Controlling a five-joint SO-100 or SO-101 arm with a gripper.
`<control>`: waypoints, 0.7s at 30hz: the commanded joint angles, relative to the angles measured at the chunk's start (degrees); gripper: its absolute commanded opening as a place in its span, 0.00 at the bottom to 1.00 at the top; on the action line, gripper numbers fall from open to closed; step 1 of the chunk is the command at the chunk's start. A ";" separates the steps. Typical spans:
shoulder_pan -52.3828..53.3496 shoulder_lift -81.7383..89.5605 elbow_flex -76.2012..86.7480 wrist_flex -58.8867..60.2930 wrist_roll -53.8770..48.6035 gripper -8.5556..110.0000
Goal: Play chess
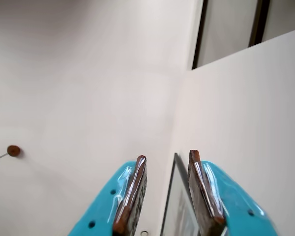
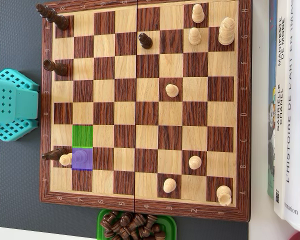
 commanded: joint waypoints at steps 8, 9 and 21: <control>0.26 -0.88 1.23 -0.09 -0.18 0.19; 0.35 -0.88 1.23 -0.09 -0.18 0.19; 0.35 -1.32 1.23 0.18 -0.35 0.19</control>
